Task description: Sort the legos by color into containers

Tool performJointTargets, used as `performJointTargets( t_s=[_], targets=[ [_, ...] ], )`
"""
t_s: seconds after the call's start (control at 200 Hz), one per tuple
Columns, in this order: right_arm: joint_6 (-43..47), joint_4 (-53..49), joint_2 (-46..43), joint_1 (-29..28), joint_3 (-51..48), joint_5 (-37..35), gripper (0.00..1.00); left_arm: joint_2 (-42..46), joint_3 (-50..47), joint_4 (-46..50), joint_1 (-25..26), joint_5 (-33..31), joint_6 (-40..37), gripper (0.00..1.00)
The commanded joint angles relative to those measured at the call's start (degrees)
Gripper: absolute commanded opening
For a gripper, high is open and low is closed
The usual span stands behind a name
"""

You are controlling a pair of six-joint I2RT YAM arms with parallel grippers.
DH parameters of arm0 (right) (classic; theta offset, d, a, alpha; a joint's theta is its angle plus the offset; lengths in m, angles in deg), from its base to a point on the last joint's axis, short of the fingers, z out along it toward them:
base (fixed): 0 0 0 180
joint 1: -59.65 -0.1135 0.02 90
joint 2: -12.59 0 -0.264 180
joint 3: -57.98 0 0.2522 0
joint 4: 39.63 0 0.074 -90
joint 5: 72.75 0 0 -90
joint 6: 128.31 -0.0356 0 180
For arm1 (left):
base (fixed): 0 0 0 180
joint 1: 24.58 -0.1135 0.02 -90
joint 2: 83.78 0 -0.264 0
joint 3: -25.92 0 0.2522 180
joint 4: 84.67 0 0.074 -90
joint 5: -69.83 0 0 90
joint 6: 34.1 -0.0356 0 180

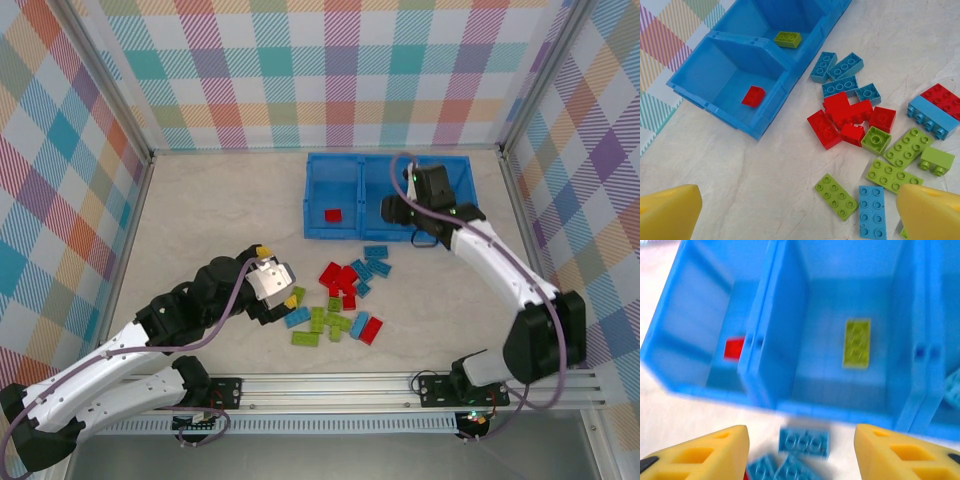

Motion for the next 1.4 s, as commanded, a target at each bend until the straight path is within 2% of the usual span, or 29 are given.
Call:
performJointTargets(
  t_s=[0.0,0.12,0.275,0.42,0.545,0.705,0.865,1.195,1.285,1.4],
  targets=[
    [1.1,-4.2,-2.5,-2.0,-5.7,5.6,0.60,1.2,-0.1,1.7,0.5,3.2,-2.1,1.00],
    [2.5,-6.8,-0.9,-2.1,-8.8,7.1,0.61,1.5,-0.2,2.2,0.6,6.2,-2.9,1.00],
    [4.4,-10.4,6.6,-2.5,-7.7,9.2,0.60,1.4,0.0,2.9,0.6,6.2,-2.9,1.00],
    [7.4,-12.8,13.3,-3.2,-4.2,4.8,0.63,1.7,0.0,2.8,0.5,5.2,-2.8,1.00],
    [8.3,-10.8,16.9,-3.4,-3.5,0.4,0.63,2.0,-0.3,2.5,0.5,4.9,-2.7,1.00],
    [9.8,-10.6,19.8,-4.8,-1.9,0.2,0.64,2.0,-0.6,2.2,0.5,4.8,-2.8,1.00],
    [11.4,-9.7,21.7,-5.8,-1.7,0.8,0.73,1.7,-0.5,2.3,0.5,4.6,-2.9,1.00],
    [14.4,-9.3,25.2,-5.8,0.9,3.1,0.78,1.7,-0.5,2.6,0.5,4.2,-3.0,1.00],
    [14.7,-8.9,25.1,-5.8,0.7,3.8,0.76,1.8,-0.6,2.6,0.5,4.2,-3.2,1.00],
    [13.6,-8.8,25.2,-5.8,0.5,6.2,0.63,1.8,-0.6,2.6,0.5,4.1,-3.2,1.00]
  ],
)
